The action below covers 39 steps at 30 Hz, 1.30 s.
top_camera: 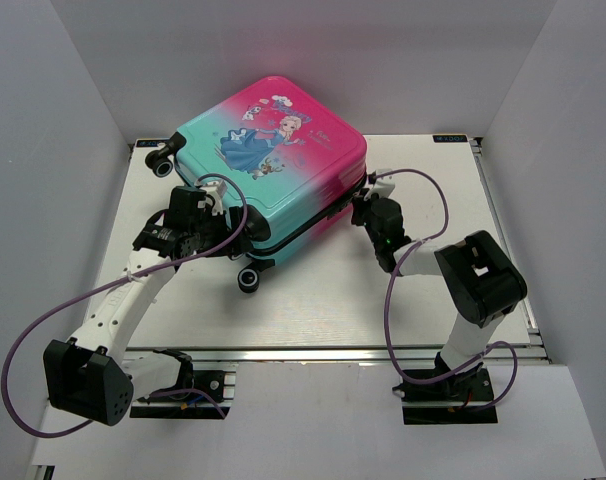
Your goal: Pack the luggage
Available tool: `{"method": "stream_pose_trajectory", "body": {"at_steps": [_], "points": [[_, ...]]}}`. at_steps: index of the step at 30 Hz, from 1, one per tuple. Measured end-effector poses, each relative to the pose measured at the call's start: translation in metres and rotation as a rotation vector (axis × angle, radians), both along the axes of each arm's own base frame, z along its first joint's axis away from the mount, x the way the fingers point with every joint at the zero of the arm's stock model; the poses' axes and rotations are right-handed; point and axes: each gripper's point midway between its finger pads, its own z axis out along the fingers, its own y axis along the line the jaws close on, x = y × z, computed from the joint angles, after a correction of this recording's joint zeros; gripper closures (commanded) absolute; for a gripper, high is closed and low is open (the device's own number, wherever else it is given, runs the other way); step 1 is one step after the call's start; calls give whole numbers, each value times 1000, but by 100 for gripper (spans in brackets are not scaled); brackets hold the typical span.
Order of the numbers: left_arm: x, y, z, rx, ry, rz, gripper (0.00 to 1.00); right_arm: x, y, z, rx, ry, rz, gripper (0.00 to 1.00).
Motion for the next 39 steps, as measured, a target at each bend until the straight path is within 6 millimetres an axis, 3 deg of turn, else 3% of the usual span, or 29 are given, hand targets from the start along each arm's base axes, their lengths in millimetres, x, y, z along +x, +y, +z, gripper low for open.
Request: {"method": "stream_pose_trajectory", "body": {"at_steps": [6, 14, 18, 26, 30, 36, 39], "points": [[1, 9, 0, 18, 4, 76, 100, 47, -32, -1, -29, 12, -89, 100], [4, 8, -1, 21, 26, 93, 100, 108, -40, -4, -64, -58, 39, 100], [4, 8, -1, 28, 40, 92, 100, 145, -30, -2, -53, -161, 171, 100], [6, 8, -2, 31, 38, 94, 100, 192, 10, 4, 43, -349, 614, 100], [7, 10, -3, 41, 45, 100, 100, 215, 36, 8, 60, -442, 679, 100], [8, 11, -4, 48, 86, 125, 100, 221, 52, 11, 100, -489, 673, 100], [4, 19, -6, 72, 138, 194, 100, 205, 48, 7, 118, -437, 591, 100]]}}
